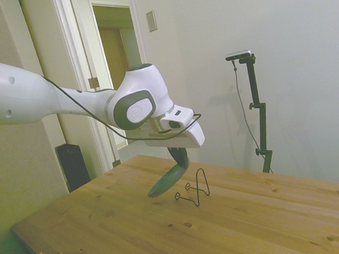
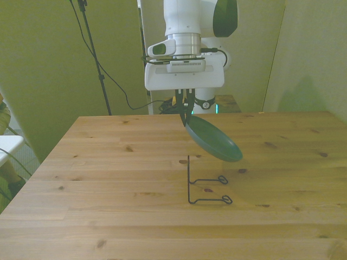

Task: Load the plate

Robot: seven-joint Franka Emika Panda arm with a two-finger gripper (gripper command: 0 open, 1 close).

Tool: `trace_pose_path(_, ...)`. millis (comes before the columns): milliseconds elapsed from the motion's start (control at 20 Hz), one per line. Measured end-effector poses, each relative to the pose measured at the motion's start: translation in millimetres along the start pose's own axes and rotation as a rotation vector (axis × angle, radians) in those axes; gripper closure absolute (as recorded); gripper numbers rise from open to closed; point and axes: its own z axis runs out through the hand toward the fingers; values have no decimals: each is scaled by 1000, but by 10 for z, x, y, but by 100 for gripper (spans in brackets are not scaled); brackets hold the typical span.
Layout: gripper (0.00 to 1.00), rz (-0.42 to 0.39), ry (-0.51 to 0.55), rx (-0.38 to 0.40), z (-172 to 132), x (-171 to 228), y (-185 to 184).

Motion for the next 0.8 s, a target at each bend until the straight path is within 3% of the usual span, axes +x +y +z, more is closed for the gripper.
trace_pose_path(350, 100, -8, 21, 10, -179, 83, -102)
trace_pose_path(800, 100, -4, 44, -23, -182, 142, -106)
